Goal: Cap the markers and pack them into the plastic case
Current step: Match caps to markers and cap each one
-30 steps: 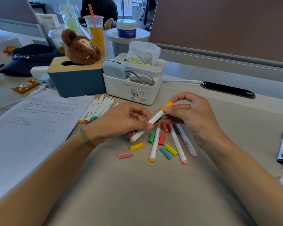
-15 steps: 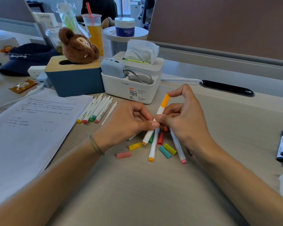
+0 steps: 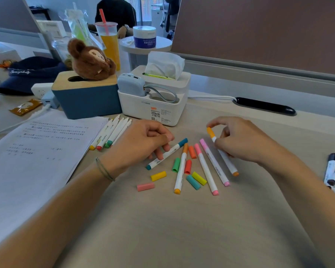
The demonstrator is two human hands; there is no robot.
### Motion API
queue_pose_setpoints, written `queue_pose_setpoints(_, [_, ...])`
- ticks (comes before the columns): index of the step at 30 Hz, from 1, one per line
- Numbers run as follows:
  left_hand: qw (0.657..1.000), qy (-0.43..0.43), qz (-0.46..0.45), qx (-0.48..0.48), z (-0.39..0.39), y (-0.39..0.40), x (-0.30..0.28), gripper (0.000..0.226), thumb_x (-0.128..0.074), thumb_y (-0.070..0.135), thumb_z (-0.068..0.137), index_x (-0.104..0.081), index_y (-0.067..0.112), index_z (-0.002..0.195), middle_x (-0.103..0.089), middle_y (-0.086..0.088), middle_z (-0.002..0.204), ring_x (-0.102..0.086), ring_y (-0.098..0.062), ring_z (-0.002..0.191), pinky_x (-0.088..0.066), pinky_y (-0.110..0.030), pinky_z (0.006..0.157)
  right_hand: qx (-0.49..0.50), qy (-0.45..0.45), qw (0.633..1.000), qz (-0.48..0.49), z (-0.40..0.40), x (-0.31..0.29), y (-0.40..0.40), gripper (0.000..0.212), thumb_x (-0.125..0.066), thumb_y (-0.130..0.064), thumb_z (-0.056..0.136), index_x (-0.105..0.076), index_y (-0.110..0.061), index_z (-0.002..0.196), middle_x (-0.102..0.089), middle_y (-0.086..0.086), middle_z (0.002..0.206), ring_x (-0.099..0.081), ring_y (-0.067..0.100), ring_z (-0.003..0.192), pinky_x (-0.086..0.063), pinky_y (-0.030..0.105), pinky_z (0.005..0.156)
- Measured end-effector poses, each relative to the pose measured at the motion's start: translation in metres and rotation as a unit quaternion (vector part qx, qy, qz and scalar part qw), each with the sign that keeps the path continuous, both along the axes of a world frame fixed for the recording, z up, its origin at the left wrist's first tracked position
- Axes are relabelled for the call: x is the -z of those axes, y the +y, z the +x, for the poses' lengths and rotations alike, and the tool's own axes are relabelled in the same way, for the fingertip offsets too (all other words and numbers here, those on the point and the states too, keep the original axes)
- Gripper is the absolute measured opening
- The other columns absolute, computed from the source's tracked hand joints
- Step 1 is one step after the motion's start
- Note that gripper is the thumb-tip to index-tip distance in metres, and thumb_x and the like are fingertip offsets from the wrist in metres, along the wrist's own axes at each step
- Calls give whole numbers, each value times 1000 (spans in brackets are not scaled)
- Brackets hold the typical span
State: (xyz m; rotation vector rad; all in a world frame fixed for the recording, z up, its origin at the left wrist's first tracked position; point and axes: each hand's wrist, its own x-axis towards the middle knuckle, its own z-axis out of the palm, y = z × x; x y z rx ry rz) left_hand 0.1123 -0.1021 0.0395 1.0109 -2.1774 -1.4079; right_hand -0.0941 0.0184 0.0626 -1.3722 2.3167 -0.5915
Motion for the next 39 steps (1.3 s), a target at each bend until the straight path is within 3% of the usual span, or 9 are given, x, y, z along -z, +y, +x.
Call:
queue_pose_setpoints(6, [1000,-28,-13,1,-1,-3,4,11,-63,22,97,-74,20,95,-75,0,75,-65,-11,56,-46,-13,48,-9,55,993,106,-3,12,-1,39,-64,-12,89,-62,-29,124,-62,2,109,-64,23,97,-58,41,87])
queue_pose_setpoints(10, [998,-58,-35,-11,0,-6,6,9,-65,26,96,-74,24,94,-74,2,70,-64,-8,53,-49,-15,51,-6,44,994,100,-2,14,-4,36,-64,-16,91,-64,-30,124,-63,3,116,-65,16,90,-59,36,82])
queue_pose_setpoints(12, [993,-87,-75,-34,2,-10,8,8,-65,29,95,-73,27,93,-72,4,69,-63,-7,56,-49,-17,54,-8,64,996,69,0,12,-6,36,-64,-21,93,-63,-32,127,-65,2,118,-61,13,91,-51,29,77])
queue_pose_setpoints(18, [913,-234,-290,-165,13,-23,14,13,-59,44,93,-66,33,94,-66,9,90,-57,-12,83,-50,-31,74,-61,37,995,-63,33,0,-10,28,-64,-17,94,-68,-38,111,-65,-9,83,-60,6,79,-44,19,64])
queue_pose_setpoints(21, [884,-273,-332,-187,19,-31,15,17,-59,43,94,-62,32,107,-64,5,106,-59,-20,95,-47,-35,79,-83,26,994,-64,49,2,-15,26,-64,-18,93,-69,-40,108,-65,-9,81,-61,7,79,-49,23,68])
queue_pose_setpoints(25, [869,-292,-342,-204,23,-44,19,23,-64,44,90,-61,30,108,-65,1,110,-62,-24,96,-50,-36,77,-102,20,993,-52,60,11,-16,22,-63,-23,96,-70,-39,109,-64,-11,84,-65,7,75,-57,30,74])
queue_pose_setpoints(28, [868,-311,-327,-208,25,-49,21,22,-68,48,87,-65,28,96,-68,1,103,-63,-24,91,-55,-39,81,-108,14,993,-40,62,13,-15,22,-62,-22,97,-68,-42,105,-65,-10,81,-67,7,66,-52,17,58])
queue_pose_setpoints(35, [858,-339,-332,-197,18,-47,20,26,-67,50,87,-69,25,93,-66,1,90,-61,-21,84,-53,-36,74,-107,11,993,-48,59,10,-15,19,-64,-25,97,-71,-39,107,-65,-9,82,-62,8,75,-51,22,68])
queue_pose_setpoints(39, [935,-247,-217,-135,19,-42,13,25,-70,48,87,-76,24,84,-71,6,82,-63,-9,73,-51,-26,63,-106,8,993,-48,58,7,-13,18,-65,-25,96,-73,-37,108,-65,-8,86,-60,9,81,-52,26,74])
